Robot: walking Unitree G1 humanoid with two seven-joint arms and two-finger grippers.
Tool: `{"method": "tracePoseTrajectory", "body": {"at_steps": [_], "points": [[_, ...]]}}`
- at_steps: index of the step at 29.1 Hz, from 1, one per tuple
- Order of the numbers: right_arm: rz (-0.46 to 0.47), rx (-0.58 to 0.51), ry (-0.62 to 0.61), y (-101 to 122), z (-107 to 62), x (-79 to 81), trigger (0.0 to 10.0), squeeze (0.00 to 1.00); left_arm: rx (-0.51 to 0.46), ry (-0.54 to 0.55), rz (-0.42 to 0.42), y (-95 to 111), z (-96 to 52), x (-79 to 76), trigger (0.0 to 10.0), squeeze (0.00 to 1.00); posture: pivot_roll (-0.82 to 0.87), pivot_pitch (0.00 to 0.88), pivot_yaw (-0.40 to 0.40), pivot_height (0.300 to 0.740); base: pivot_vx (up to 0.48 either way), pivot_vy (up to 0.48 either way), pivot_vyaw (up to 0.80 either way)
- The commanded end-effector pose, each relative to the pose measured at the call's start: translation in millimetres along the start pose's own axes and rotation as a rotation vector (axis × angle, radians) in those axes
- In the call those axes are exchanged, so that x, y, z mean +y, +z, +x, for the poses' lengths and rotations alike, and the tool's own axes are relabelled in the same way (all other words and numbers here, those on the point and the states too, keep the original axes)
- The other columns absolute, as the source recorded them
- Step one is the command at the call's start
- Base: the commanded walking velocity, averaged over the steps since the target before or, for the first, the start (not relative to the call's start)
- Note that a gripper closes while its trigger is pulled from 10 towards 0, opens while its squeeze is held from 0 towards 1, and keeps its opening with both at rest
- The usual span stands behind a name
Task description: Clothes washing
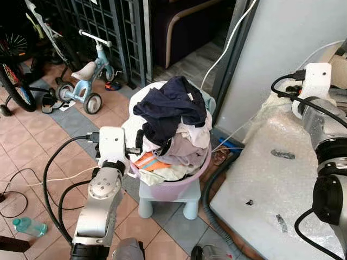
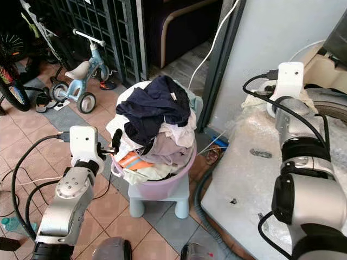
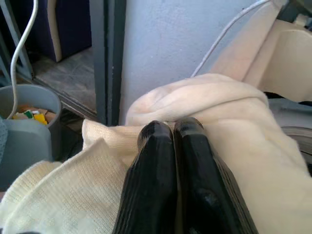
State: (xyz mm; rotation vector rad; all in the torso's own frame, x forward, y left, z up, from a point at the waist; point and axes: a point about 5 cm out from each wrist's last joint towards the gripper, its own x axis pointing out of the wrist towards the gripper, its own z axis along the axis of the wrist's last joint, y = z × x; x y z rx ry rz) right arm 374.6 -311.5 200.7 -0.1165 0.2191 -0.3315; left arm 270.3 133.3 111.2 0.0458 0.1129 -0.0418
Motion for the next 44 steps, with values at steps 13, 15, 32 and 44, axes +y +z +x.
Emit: {"method": "tracePoseTrajectory", "body": {"at_steps": [13, 15, 32, 44], "points": [[-0.102, -0.214, -0.705, 53.4, -46.0, -152.7, 0.0, 0.00, -0.002, 0.007, 0.004, 1.6, 6.8, 1.2, 10.0, 0.00, 0.03, 0.046, 0.008, 0.740, 0.000, 0.000, 0.00], [-0.154, -0.219, -0.607, 54.7, -42.0, -145.0, 6.3, 0.00, -0.001, 0.009, 0.006, 0.9, 7.2, 2.4, 10.0, 0.00, 0.03, 0.045, 0.010, 0.740, 0.000, 0.000, 0.00], [-0.286, -0.423, 0.223, 44.6, -18.8, 32.3, 10.0, 1.00, -0.023, -0.016, 0.028, 6.1, 1.5, 0.5, 10.0, 0.00, 0.08, 0.073, 0.020, 0.740, 0.000, 0.000, 0.00], [-0.492, -0.377, 0.270, 49.8, -9.9, 77.5, 10.0, 1.00, 0.010, 0.008, 0.061, 4.2, -20.6, 12.2, 10.0, 0.00, 0.15, 0.146, 0.017, 0.740, 0.000, 0.000, 0.00]]}}
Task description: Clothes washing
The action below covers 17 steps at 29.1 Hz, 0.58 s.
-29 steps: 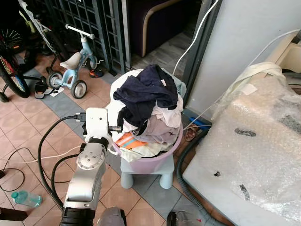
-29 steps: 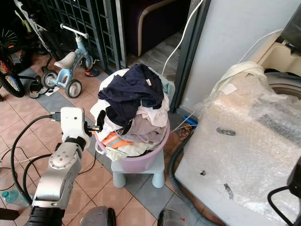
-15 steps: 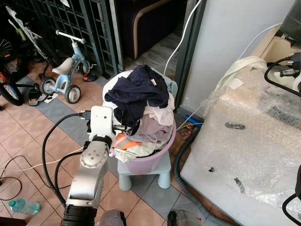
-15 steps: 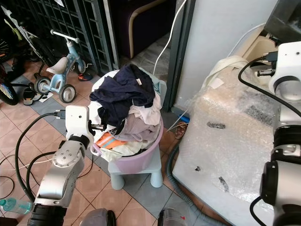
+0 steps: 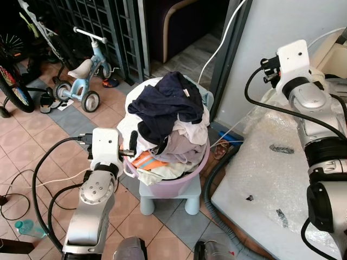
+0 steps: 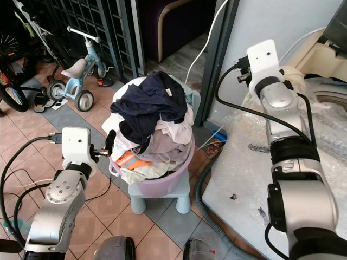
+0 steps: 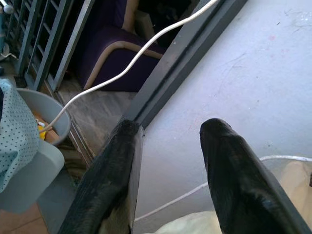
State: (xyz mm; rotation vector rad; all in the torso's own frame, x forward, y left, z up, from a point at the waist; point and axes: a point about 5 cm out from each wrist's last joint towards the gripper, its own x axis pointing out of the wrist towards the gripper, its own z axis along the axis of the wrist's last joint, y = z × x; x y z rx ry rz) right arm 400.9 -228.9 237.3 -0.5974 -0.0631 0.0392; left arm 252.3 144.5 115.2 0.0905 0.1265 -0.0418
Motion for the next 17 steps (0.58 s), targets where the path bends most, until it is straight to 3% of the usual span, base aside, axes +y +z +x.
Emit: {"method": "tracePoseTrajectory", "body": {"at_steps": [1, 4, 7, 8, 9, 15, 16, 17], "points": [[-0.037, 0.047, -0.028, -2.8, 1.9, -6.4, 10.0, 1.00, 0.000, 0.006, 0.016, 2.3, -3.1, 1.2, 10.0, 0.00, 0.15, 0.151, 0.015, 0.740, 0.000, 0.000, 0.00], [-0.104, 0.112, -0.041, -10.3, 2.5, -9.9, 10.0, 1.00, 0.014, 0.001, 0.014, 1.9, -6.1, -0.5, 10.0, 0.00, 0.15, 0.160, 0.011, 0.740, 0.000, 0.000, 0.00], [-0.112, 0.191, -0.054, -26.6, -1.3, -12.5, 10.0, 0.35, 0.029, -0.004, 0.010, 0.0, -9.1, -2.3, 10.0, 0.00, 0.15, 0.164, 0.009, 0.740, 0.000, 0.000, 0.00], [-0.103, 0.234, -0.065, -36.0, -3.9, -12.8, 10.0, 0.06, 0.037, -0.008, 0.009, -0.5, -10.4, -3.0, 10.0, 0.00, 0.15, 0.165, 0.008, 0.740, 0.000, 0.000, 0.00], [-0.097, 0.255, -0.074, -40.8, -5.6, -13.4, 10.0, 0.00, 0.040, -0.009, 0.009, -0.8, -10.7, -3.3, 10.0, 0.00, 0.15, 0.165, 0.008, 0.740, 0.000, 0.000, 0.00], [-0.087, 0.324, -0.103, -57.8, -12.8, -16.4, 10.0, 0.00, 0.049, -0.010, 0.007, -1.8, -10.9, -3.8, 10.0, 0.00, 0.14, 0.163, 0.006, 0.740, 0.000, 0.000, 0.00], [-0.126, 0.337, -0.115, -62.2, -15.4, -19.9, 0.0, 0.00, 0.055, -0.012, 0.005, -2.6, -10.5, -4.3, 10.0, 0.00, 0.14, 0.161, 0.004, 0.740, 0.000, 0.000, 0.00], [-0.140, 0.341, -0.120, -63.6, -16.4, -21.6, 0.0, 0.00, 0.058, -0.013, 0.004, -2.9, -10.4, -4.7, 10.0, 0.00, 0.14, 0.161, 0.004, 0.740, 0.000, 0.000, 0.00]]}}
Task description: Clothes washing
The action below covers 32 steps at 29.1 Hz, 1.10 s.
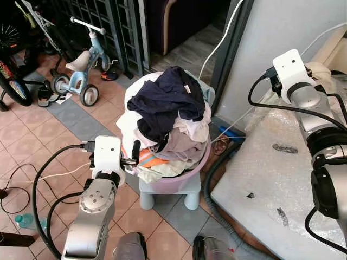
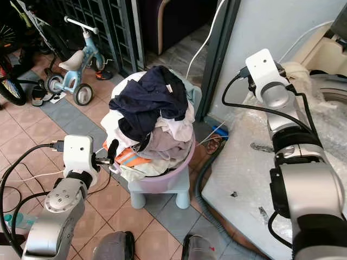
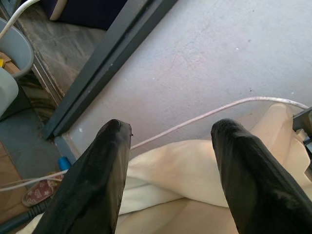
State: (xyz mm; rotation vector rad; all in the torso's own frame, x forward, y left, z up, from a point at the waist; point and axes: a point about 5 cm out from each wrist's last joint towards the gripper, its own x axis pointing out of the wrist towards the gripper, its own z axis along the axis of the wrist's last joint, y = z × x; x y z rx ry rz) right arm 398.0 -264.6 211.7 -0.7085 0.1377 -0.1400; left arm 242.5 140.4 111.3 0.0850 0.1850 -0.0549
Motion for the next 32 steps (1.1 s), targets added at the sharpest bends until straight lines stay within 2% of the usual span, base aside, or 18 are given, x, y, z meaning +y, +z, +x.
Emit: {"method": "tracePoseTrajectory", "body": {"at_steps": [1, 6, 8, 9, 10, 14, 15, 18, 24, 28, 30, 31, 32], "points": [[-0.045, 0.102, -0.018, -26.1, -4.2, -6.0, 0.0, 0.00, 0.002, 0.002, 0.009, 1.3, -1.2, -0.1, 10.0, 0.00, 0.14, 0.160, 0.003, 0.740, 0.000, 0.000, 0.00], [-0.150, 0.099, -0.068, -25.2, -4.5, -17.7, 0.0, 0.00, 0.012, -0.002, 0.004, 0.0, -0.2, -2.9, 10.0, 0.00, 0.13, 0.151, -0.002, 0.740, 0.000, 0.000, 0.00], [-0.157, 0.096, -0.083, -21.6, -4.0, -25.8, 0.0, 0.00, 0.016, -0.003, 0.003, -0.7, 0.4, -3.8, 10.0, 0.00, 0.13, 0.147, -0.005, 0.740, 0.000, 0.000, 0.00], [-0.129, 0.099, -0.087, -18.5, -3.7, -33.7, 0.0, 0.00, 0.021, -0.004, 0.000, -1.3, 1.0, -4.5, 10.0, 0.00, 0.12, 0.144, -0.008, 0.740, 0.000, 0.000, 0.00], [-0.118, 0.100, -0.088, -17.7, -3.7, -35.9, 0.0, 0.00, 0.023, -0.005, -0.001, -1.7, 1.1, -4.9, 10.0, 0.00, 0.12, 0.143, -0.009, 0.740, 0.000, 0.000, 0.00], [0.033, 0.095, -0.057, -9.6, -2.5, -45.3, 0.0, 0.00, 0.037, -0.008, -0.009, -3.3, 2.9, -6.1, 10.0, 0.00, 0.11, 0.139, -0.015, 0.740, 0.000, 0.000, 0.00], [0.016, 0.080, -0.050, -4.5, -2.3, -50.7, 0.0, 0.00, 0.045, -0.011, -0.012, -4.2, 3.9, -7.0, 10.0, 0.00, 0.10, 0.138, -0.020, 0.740, 0.000, 0.000, 0.00], [0.029, 0.078, -0.014, -1.6, -2.2, -53.4, 0.0, 0.00, 0.059, -0.016, -0.026, -6.1, 4.7, -8.2, 10.0, 0.00, 0.09, 0.138, -0.022, 0.740, 0.000, 0.000, 0.00], [0.017, 0.137, 0.104, -13.8, -5.1, -49.8, 0.0, 0.00, 0.069, -0.029, -0.026, -8.1, 5.5, -10.2, 10.0, 0.00, 0.09, 0.133, -0.023, 0.740, 0.000, 0.000, 0.00], [0.031, 0.159, 0.126, -20.2, -7.1, -50.9, 0.0, 0.00, 0.073, -0.030, -0.026, -8.7, 7.2, -9.5, 10.0, 0.00, 0.08, 0.128, -0.023, 0.740, 0.000, 0.000, 0.00], [0.072, 0.180, 0.100, -25.6, -8.9, -55.9, 0.0, 0.00, 0.075, -0.030, -0.027, -8.8, 8.6, -9.2, 10.0, 0.00, 0.08, 0.123, -0.024, 0.740, 0.000, 0.000, 0.00], [0.152, 0.214, 0.047, -35.8, -12.6, -64.3, 0.0, 0.00, 0.073, -0.029, -0.029, -8.3, 9.7, -9.3, 10.0, 0.00, 0.09, 0.119, -0.025, 0.740, 0.000, 0.000, 0.00], [0.152, 0.214, 0.047, -35.8, -12.6, -64.3, 0.0, 0.00, 0.073, -0.029, -0.029, -8.3, 9.7, -9.3, 10.0, 0.00, 0.09, 0.119, -0.025, 0.740, 0.000, 0.000, 0.00]]}}
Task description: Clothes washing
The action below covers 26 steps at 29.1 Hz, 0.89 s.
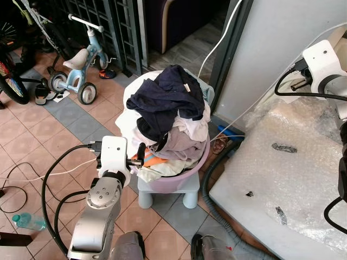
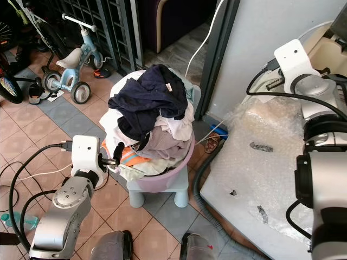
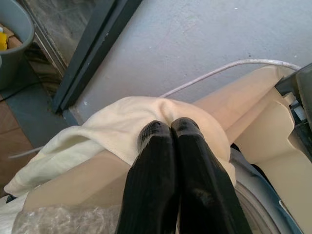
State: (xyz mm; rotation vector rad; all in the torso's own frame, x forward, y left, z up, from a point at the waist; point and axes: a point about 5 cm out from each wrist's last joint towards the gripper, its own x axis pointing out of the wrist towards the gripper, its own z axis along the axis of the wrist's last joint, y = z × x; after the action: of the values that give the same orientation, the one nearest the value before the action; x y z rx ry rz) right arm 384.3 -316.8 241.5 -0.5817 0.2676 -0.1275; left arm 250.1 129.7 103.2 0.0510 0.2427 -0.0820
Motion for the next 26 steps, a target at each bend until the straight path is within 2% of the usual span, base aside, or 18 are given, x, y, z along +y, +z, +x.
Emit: {"method": "tracePoseTrajectory", "body": {"at_steps": [1, 2, 3, 4, 5, 7, 8, 10, 11, 14, 15, 18, 19, 22, 26], "points": [[0.137, 0.111, -0.064, -30.6, -6.0, -12.8, 0.0, 0.00, 0.016, 0.004, 0.002, -2.4, 1.2, 1.5, 10.0, 0.00, 0.09, 0.115, -0.024, 0.740, 0.000, 0.000, 0.00], [0.232, 0.131, -0.100, -37.7, -8.1, -16.9, 0.0, 0.00, 0.015, 0.004, 0.002, -2.4, 1.3, 1.3, 10.0, 0.00, 0.09, 0.113, -0.024, 0.740, 0.000, 0.000, 0.00], [0.232, 0.131, -0.100, -37.7, -8.1, -16.9, 0.0, 0.00, 0.015, 0.004, 0.002, -2.4, 1.3, 1.3, 10.0, 0.00, 0.09, 0.113, -0.024, 0.740, 0.000, 0.000, 0.00], [0.325, 0.154, -0.139, -45.8, -10.7, -21.2, 0.0, 0.00, 0.015, 0.003, 0.001, -2.5, 1.4, 1.2, 10.0, 0.00, 0.09, 0.112, -0.024, 0.740, 0.000, 0.000, 0.00], [0.458, 0.186, -0.198, -58.4, -15.2, -27.4, 0.0, 0.00, 0.016, 0.003, 0.001, -3.1, 1.6, 1.3, 10.0, 0.00, 0.09, 0.110, -0.022, 0.740, 0.000, 0.000, 0.00], [0.599, 0.231, -0.313, -78.0, -23.8, -38.2, 0.0, 0.00, 0.017, 0.003, 0.003, -3.5, 2.4, 2.3, 10.0, 0.00, 0.08, 0.106, -0.017, 0.740, 0.000, 0.000, 0.00], [0.625, 0.242, -0.345, -83.4, -26.5, -41.6, 0.0, 0.00, 0.017, 0.004, 0.004, -3.5, 2.8, 2.7, 10.0, 0.00, 0.08, 0.105, -0.016, 0.740, 0.000, 0.000, 0.00], [0.632, 0.248, -0.376, -87.7, -29.3, -45.4, 0.0, 0.00, 0.016, 0.004, 0.006, -3.4, 3.4, 3.1, 10.0, 0.00, 0.09, 0.101, -0.014, 0.740, 0.000, 0.000, 0.00], [0.607, 0.250, -0.464, -94.1, -36.0, -57.2, 0.0, 0.00, 0.013, 0.005, 0.009, -2.3, 4.8, 4.4, 10.0, 0.00, 0.08, 0.097, -0.010, 0.740, 0.000, 0.000, 0.00], [0.466, 0.210, -0.539, -89.0, -41.8, -73.6, 0.0, 0.00, 0.007, 0.010, 0.017, -1.0, 7.2, 6.5, 10.0, 0.00, 0.08, 0.091, -0.005, 0.740, 0.000, 0.000, 0.00], [0.367, 0.173, -0.573, -81.9, -44.1, -82.3, 0.0, 0.00, 0.006, 0.011, 0.020, -0.7, 8.3, 6.7, 10.0, 0.00, 0.07, 0.088, -0.002, 0.740, 0.000, 0.000, 0.00], [0.257, 0.130, -0.649, -74.0, -48.9, -93.7, 0.0, 0.00, 0.005, 0.010, 0.022, -0.2, 9.9, 5.9, 10.0, 0.00, 0.06, 0.083, 0.002, 0.740, 0.000, 0.000, 0.00], [0.240, 0.121, -0.732, -74.1, -57.0, -106.0, 0.0, 0.00, 0.003, 0.009, 0.022, -0.2, 10.5, 4.7, 10.0, 0.00, 0.06, 0.080, 0.006, 0.740, 0.000, 0.000, 0.00], [0.319, 0.151, -0.844, -85.6, -71.1, -121.4, 0.0, 0.00, 0.002, 0.006, 0.024, 0.3, 11.8, 3.6, 10.0, 0.00, 0.06, 0.076, 0.009, 0.740, 0.000, 0.000, 0.00], [0.346, 0.195, -0.960, -103.5, -91.4, -138.9, 0.0, 0.00, 0.001, 0.003, 0.031, 0.1, 12.5, 4.0, 10.0, 0.00, 0.05, 0.068, 0.015, 0.740, 0.000, 0.000, 0.00]]}}
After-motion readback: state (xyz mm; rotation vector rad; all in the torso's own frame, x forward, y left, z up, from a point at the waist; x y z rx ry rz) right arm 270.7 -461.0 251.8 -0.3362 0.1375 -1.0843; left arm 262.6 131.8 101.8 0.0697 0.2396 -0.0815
